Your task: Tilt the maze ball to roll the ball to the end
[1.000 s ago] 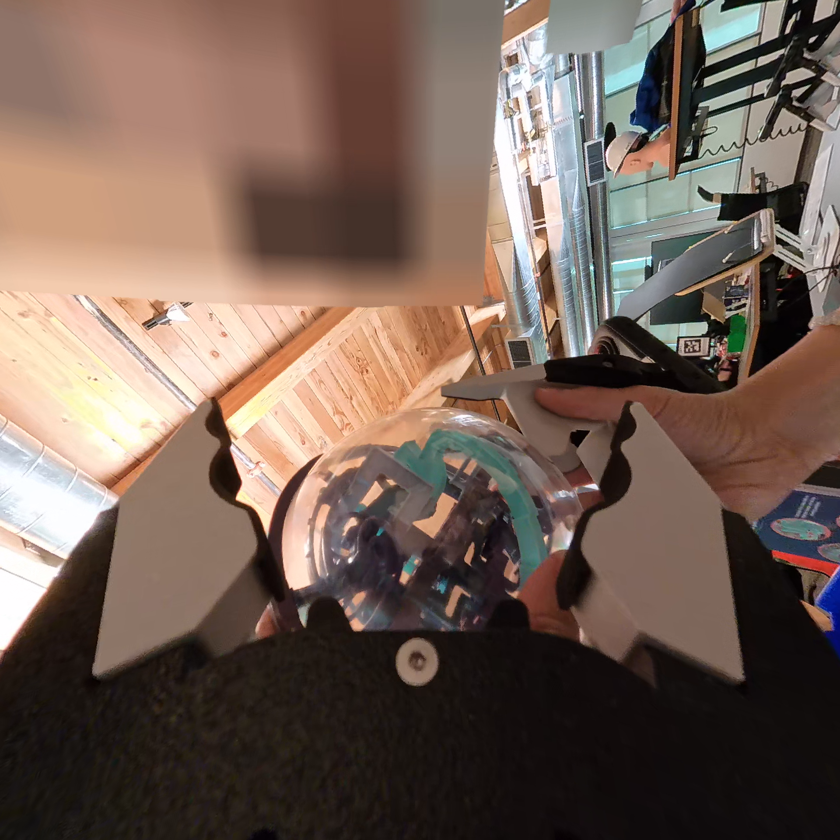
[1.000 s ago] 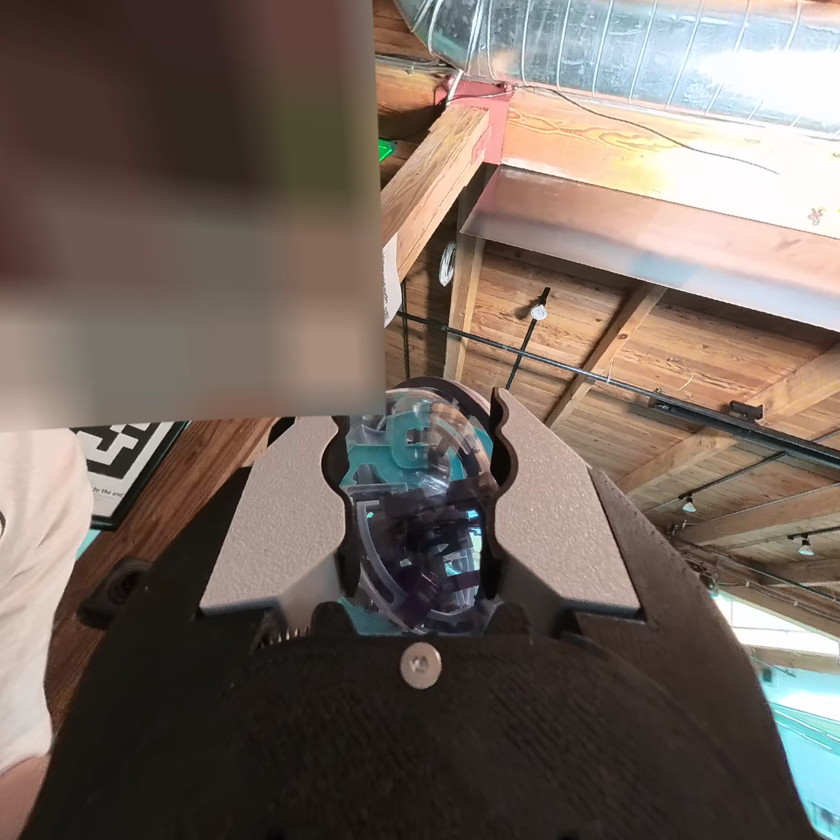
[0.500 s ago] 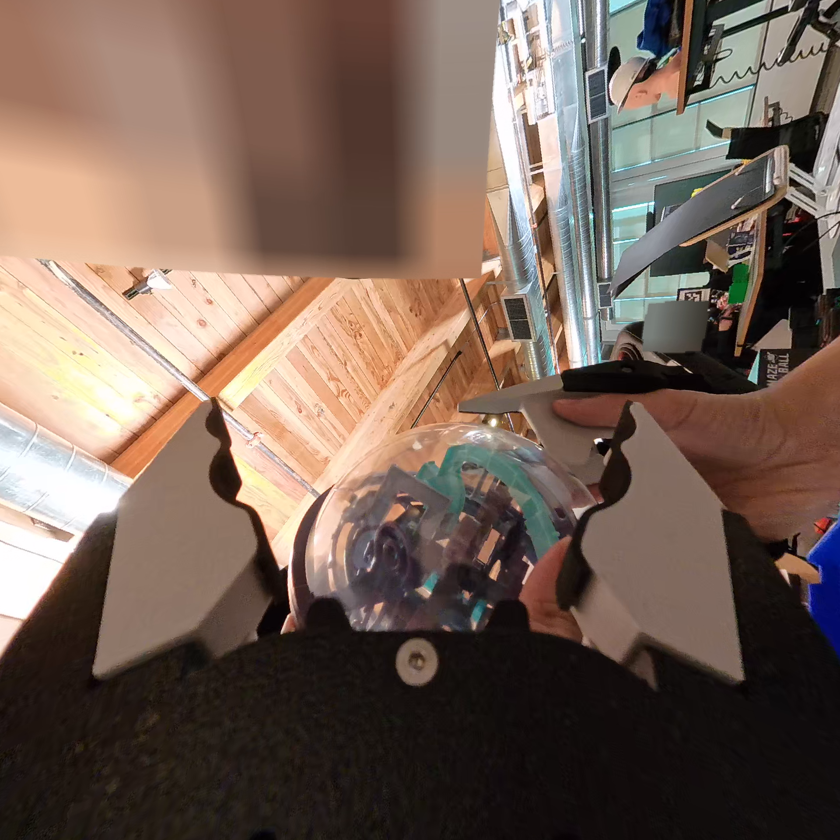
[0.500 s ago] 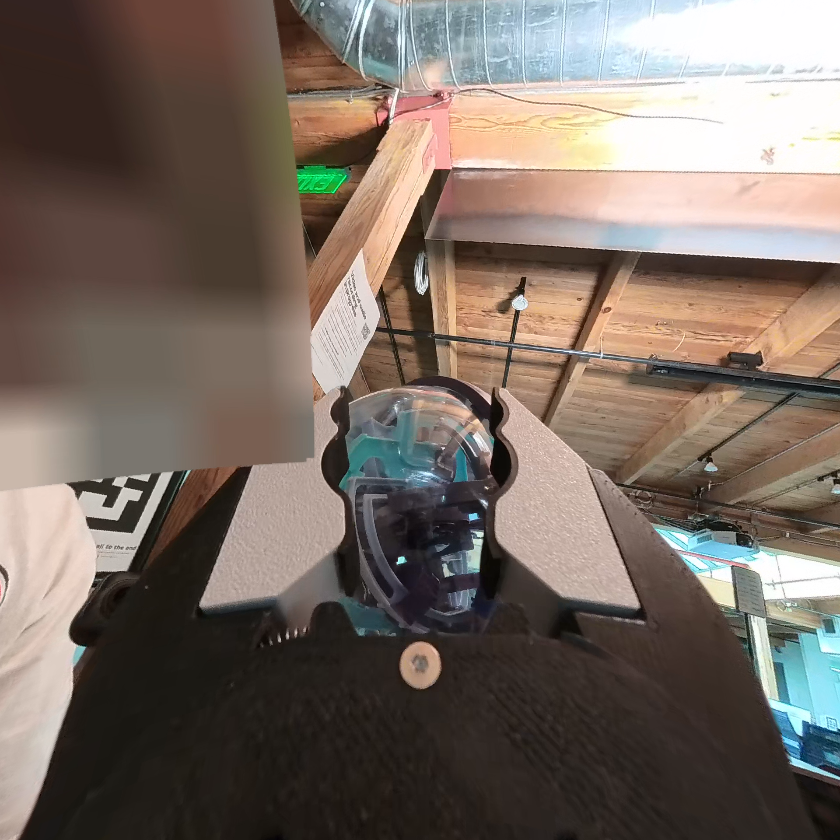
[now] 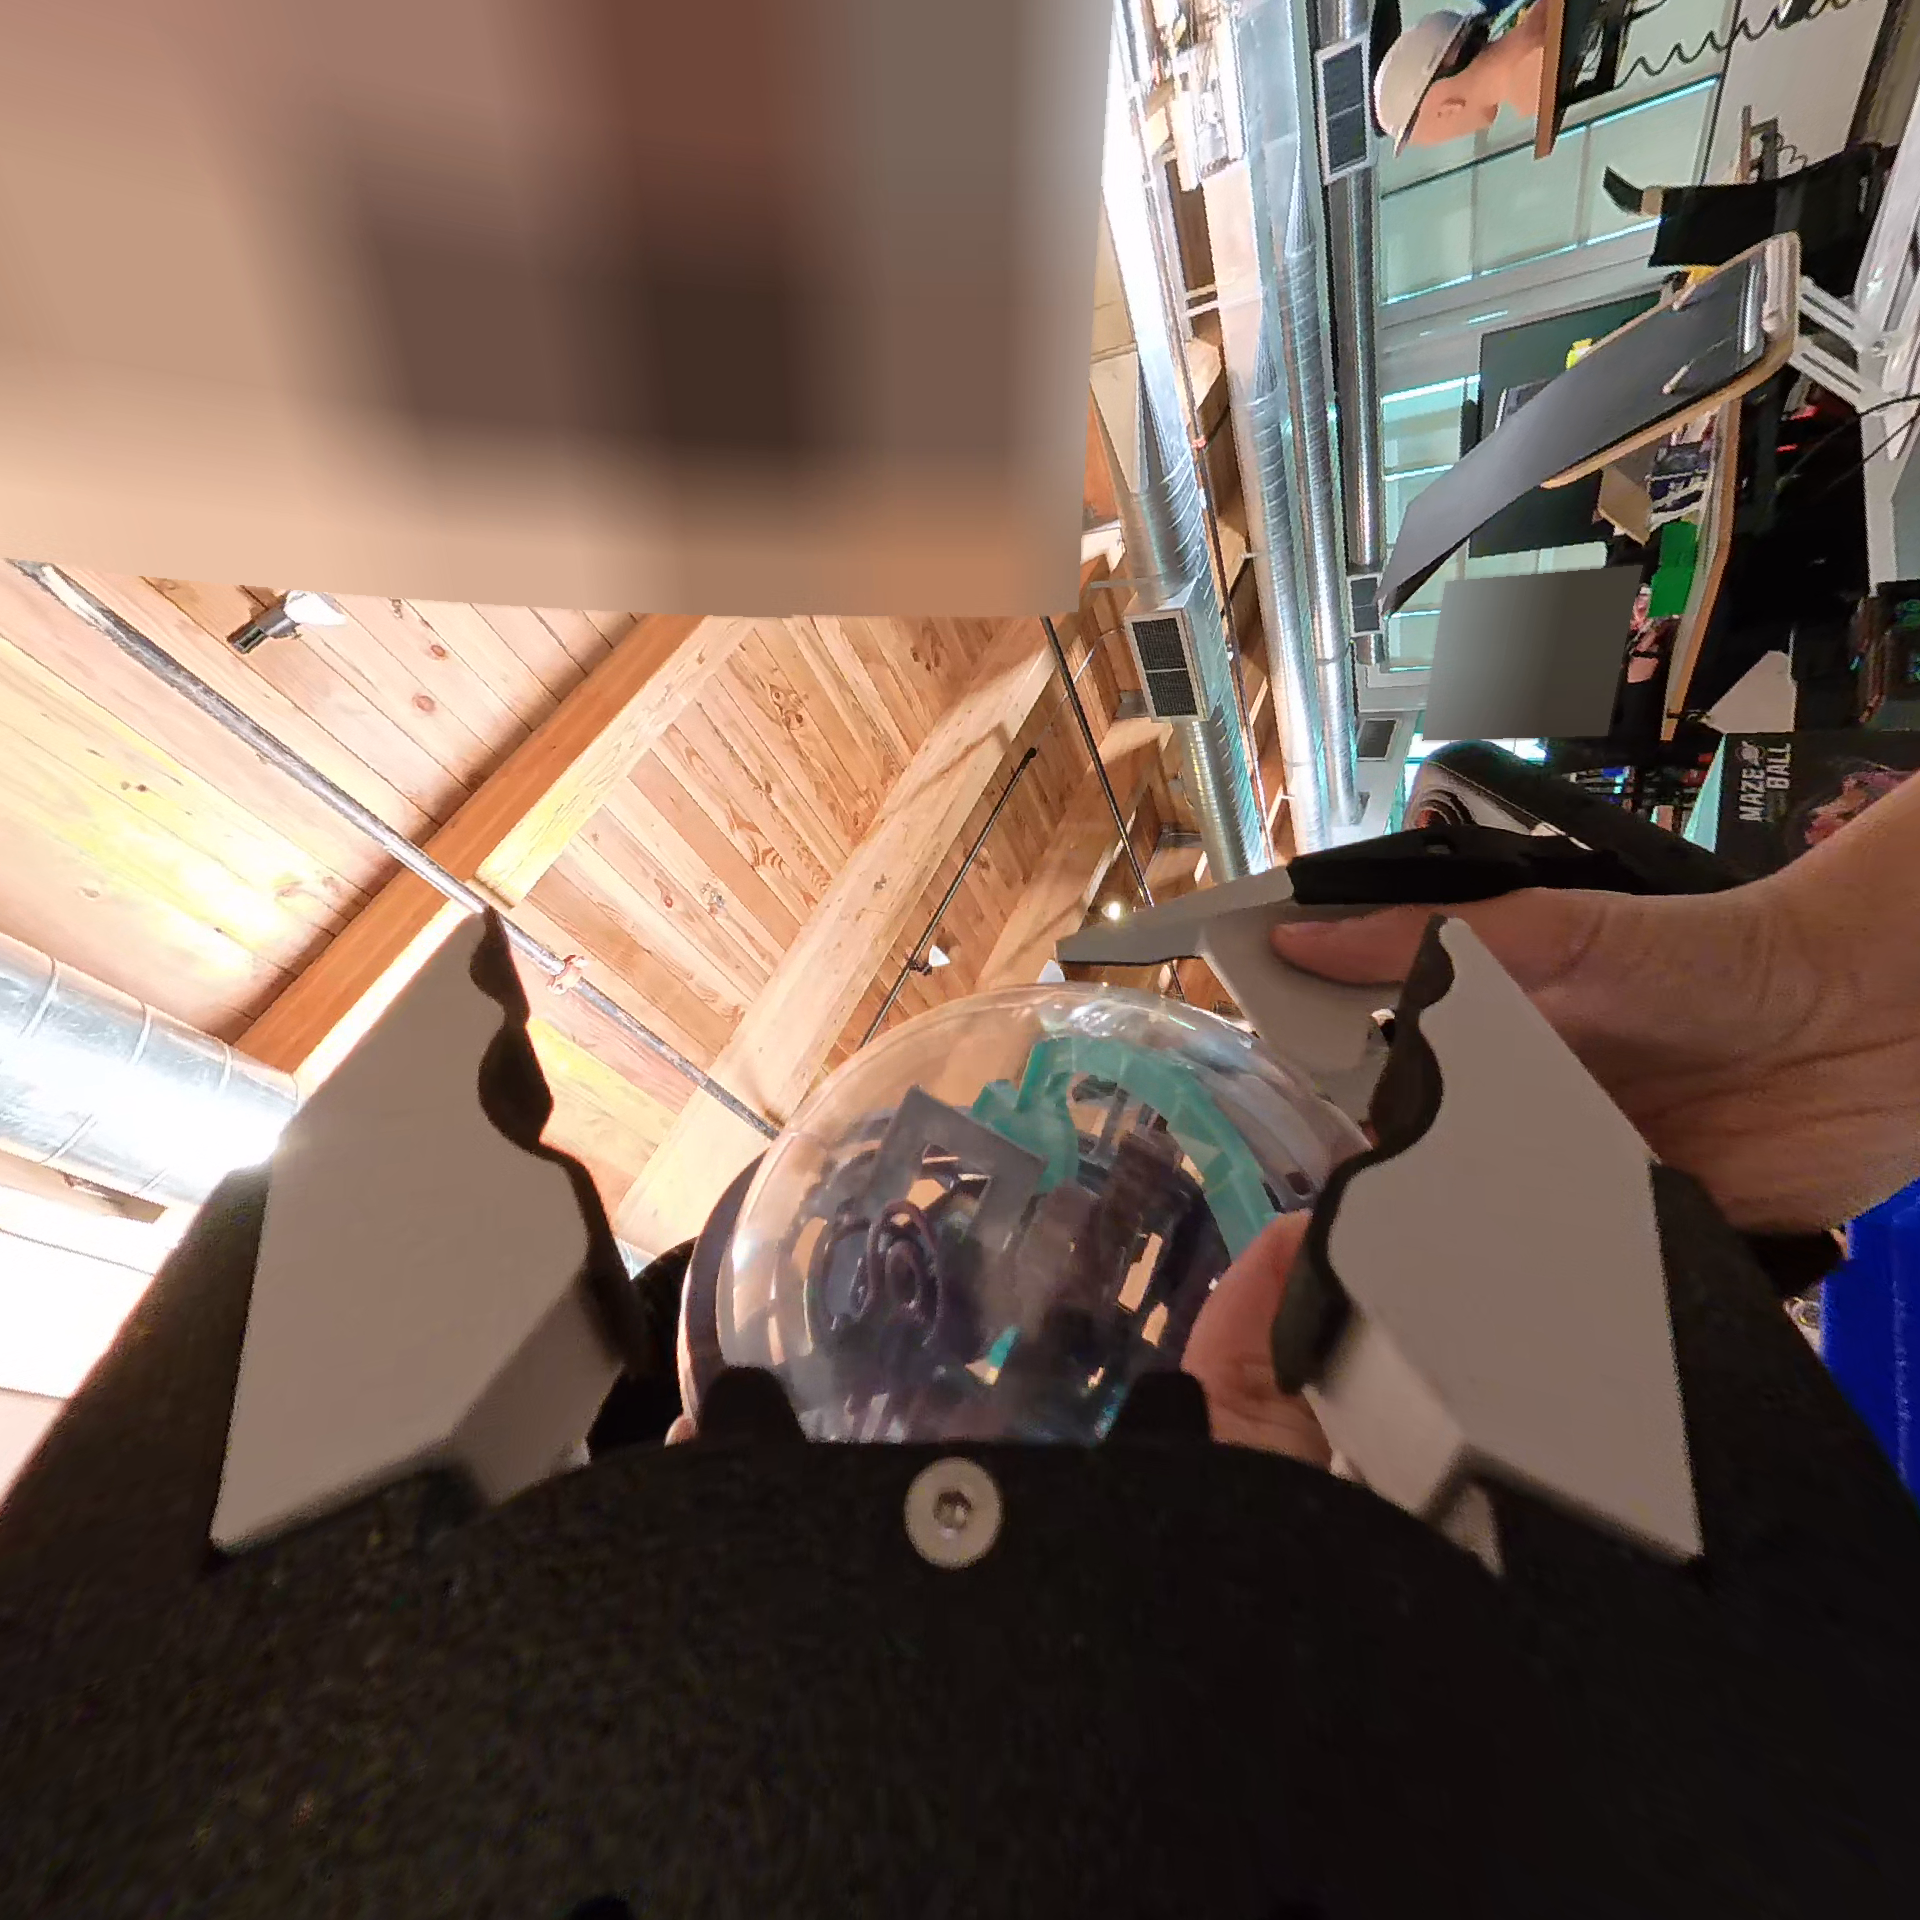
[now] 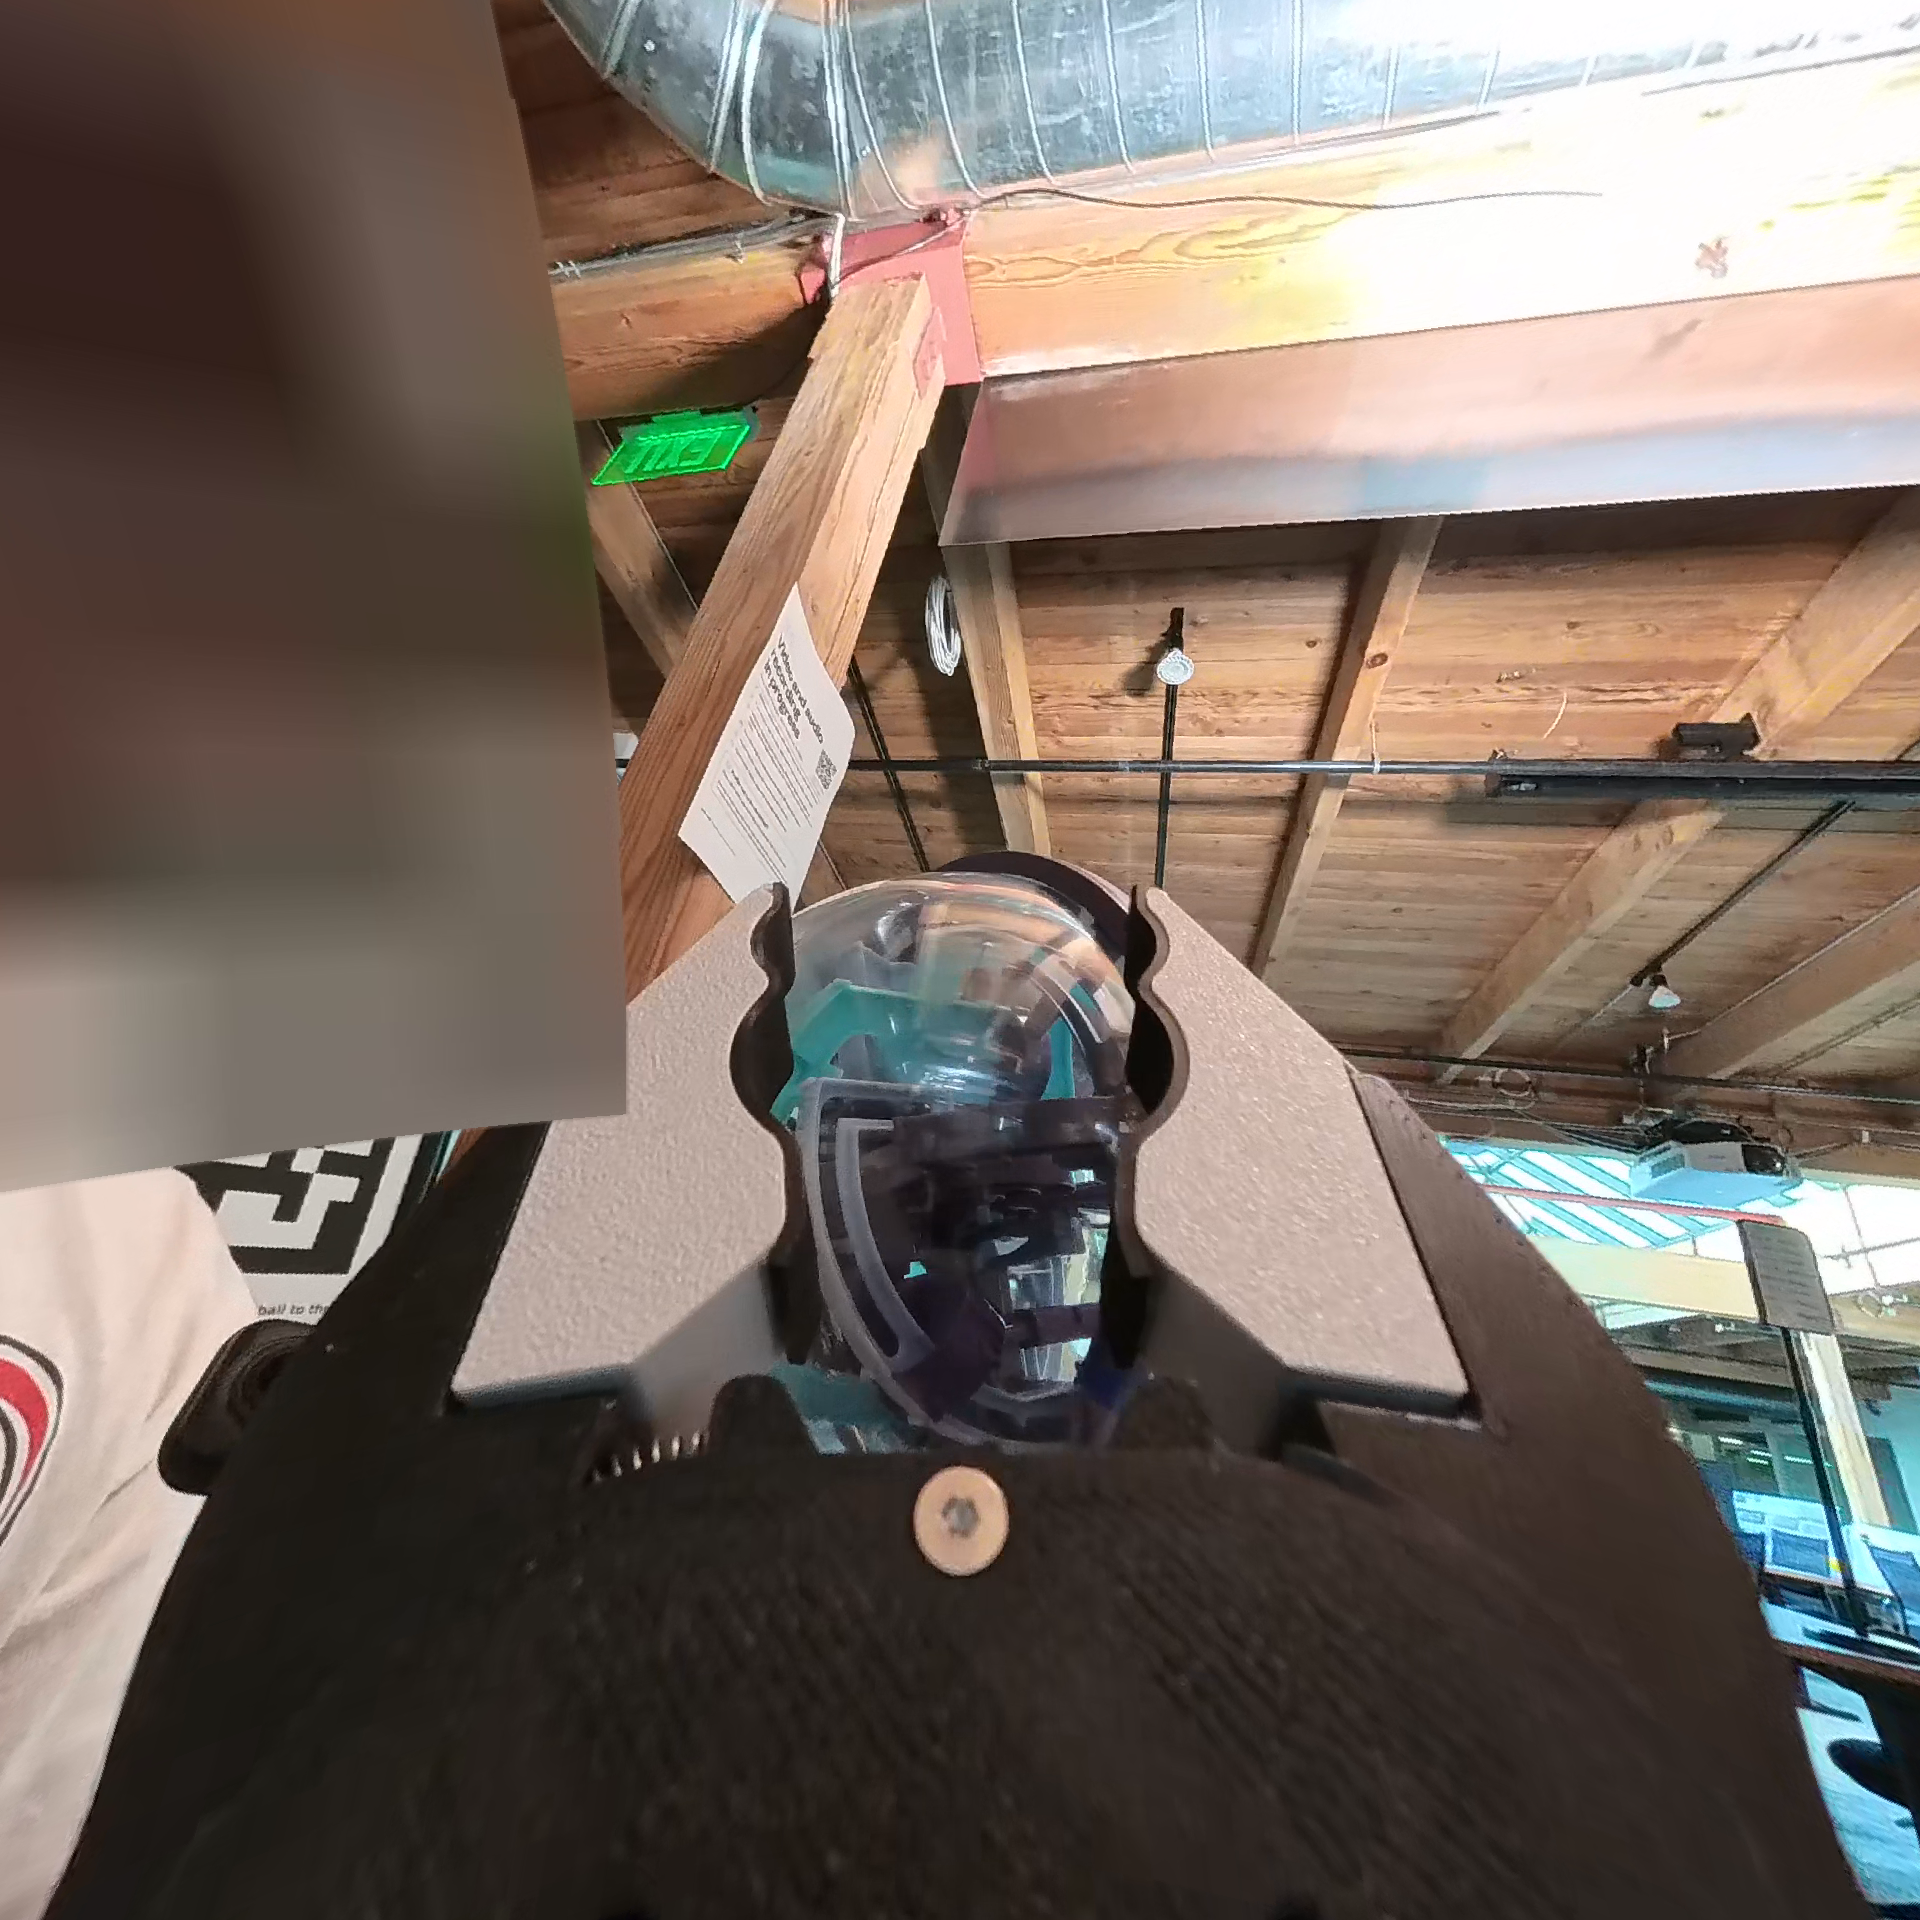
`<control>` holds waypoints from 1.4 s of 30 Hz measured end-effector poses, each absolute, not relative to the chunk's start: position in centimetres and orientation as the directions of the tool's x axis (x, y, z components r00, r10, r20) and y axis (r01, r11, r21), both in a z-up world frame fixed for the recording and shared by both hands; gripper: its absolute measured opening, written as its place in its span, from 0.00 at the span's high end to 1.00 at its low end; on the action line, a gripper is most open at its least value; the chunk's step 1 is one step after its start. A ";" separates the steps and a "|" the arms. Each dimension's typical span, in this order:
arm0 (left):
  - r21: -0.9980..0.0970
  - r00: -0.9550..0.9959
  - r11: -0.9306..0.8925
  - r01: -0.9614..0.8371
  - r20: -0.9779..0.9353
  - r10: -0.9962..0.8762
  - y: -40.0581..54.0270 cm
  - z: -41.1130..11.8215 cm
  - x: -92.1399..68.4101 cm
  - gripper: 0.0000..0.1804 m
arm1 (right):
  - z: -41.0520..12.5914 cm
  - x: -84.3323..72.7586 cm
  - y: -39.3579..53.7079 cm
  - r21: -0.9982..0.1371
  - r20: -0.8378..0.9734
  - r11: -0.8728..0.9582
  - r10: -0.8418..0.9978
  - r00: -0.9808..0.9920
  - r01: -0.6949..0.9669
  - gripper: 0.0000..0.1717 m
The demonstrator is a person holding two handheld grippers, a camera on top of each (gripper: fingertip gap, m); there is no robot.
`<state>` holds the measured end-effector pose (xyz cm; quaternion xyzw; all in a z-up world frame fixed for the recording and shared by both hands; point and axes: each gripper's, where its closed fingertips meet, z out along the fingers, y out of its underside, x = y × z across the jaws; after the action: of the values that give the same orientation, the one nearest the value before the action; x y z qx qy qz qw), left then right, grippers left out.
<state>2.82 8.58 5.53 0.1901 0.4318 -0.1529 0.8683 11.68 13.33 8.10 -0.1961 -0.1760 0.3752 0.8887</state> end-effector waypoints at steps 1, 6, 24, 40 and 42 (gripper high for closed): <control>0.197 0.579 0.882 0.429 -0.809 -0.102 8.6 5.5 2.9 0.13 | 8.1 11.7 13.4 -0.481 0.163 0.641 0.736 0.657 -0.598 0.64; 0.191 0.576 0.883 0.429 -0.810 -0.105 8.7 5.5 3.0 0.13 | 8.0 11.9 13.5 -0.482 0.156 0.638 0.737 0.657 -0.601 0.64; 0.178 0.567 0.892 0.415 -0.817 -0.101 9.0 5.4 3.4 0.13 | 7.9 12.1 14.0 -0.496 0.126 0.617 0.747 0.653 -0.611 0.64; -0.020 0.518 0.921 0.390 -0.822 -0.237 11.5 6.6 4.5 0.13 | 6.9 12.2 16.8 -0.589 0.026 0.557 0.737 0.675 -0.585 0.60; -0.016 0.517 0.921 0.390 -0.823 -0.233 11.5 6.5 4.5 0.13 | 6.9 12.3 16.8 -0.586 0.026 0.557 0.739 0.674 -0.588 0.60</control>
<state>4.48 11.52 6.52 0.0856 0.4573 -0.1796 0.8668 12.31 16.84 6.91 -0.2771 -0.1356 0.3806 0.8718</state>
